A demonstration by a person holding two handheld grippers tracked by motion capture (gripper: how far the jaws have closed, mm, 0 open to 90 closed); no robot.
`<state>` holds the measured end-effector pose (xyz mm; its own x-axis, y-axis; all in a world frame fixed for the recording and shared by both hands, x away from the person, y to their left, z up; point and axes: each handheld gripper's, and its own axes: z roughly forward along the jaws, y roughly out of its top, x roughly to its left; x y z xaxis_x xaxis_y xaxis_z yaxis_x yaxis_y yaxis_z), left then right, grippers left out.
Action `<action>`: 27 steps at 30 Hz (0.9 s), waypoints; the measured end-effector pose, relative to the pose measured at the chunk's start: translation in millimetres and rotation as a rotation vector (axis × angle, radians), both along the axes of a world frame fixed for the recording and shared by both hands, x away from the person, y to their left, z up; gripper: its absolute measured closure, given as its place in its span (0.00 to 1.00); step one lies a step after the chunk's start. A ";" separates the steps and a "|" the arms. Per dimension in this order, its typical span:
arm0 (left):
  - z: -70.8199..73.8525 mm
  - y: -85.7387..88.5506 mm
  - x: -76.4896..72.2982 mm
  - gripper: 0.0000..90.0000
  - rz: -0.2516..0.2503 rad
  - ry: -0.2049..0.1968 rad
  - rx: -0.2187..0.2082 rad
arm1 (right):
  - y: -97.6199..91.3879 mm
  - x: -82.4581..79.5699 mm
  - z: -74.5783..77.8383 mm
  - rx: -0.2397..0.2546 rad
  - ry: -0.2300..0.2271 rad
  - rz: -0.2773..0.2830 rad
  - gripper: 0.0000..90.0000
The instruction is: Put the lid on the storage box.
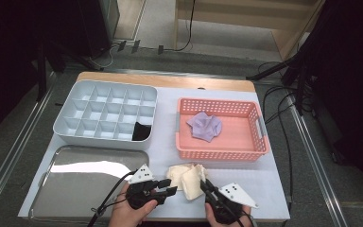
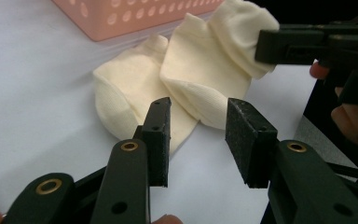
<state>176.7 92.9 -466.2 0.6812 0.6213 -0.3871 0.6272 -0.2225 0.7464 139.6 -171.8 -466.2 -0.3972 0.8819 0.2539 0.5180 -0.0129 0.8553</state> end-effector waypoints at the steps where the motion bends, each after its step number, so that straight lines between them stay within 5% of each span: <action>1: 0.3 0.4 0.4 0.69 0.007 -0.001 -0.003 | -4.3 1.3 -0.5 0.004 0.001 -0.009 0.91; 6: 0.4 1.9 1.8 0.69 0.014 -0.001 -0.003 | -22.8 7.8 -4.7 0.023 0.026 -0.060 0.91; 12: -0.9 2.9 2.5 0.70 0.024 -0.003 0.006 | -34.8 19.0 -18.7 -0.014 0.087 -0.117 0.76; 15: -0.6 4.0 3.0 0.69 0.030 -0.008 0.009 | -34.1 17.5 -15.7 -0.013 0.068 -0.104 0.73; 16: -0.1 5.2 3.4 0.69 0.043 -0.007 0.010 | -30.1 12.4 -7.9 -0.030 0.013 -0.087 0.72; 19: 0.5 7.1 4.4 0.69 0.053 -0.006 0.011 | -22.9 4.3 1.8 -0.032 -0.039 -0.060 0.71; 21: 0.6 7.4 4.4 0.69 0.058 -0.006 0.008 | -19.2 1.7 4.3 -0.023 -0.049 -0.033 0.71; 23: 1.0 8.2 4.5 0.69 0.061 -0.007 0.007 | -5.3 -5.3 6.9 0.016 -0.046 0.082 0.71; 27: 1.3 8.6 4.3 0.69 0.060 -0.007 0.007 | 15.2 -9.3 0.0 -0.014 -0.004 0.159 0.68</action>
<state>181.0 101.5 -464.8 0.6454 0.6637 -0.3780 0.6344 -0.1901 0.7493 130.2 -156.6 -466.2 -0.5331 0.8113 0.2400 0.5094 0.0812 0.8567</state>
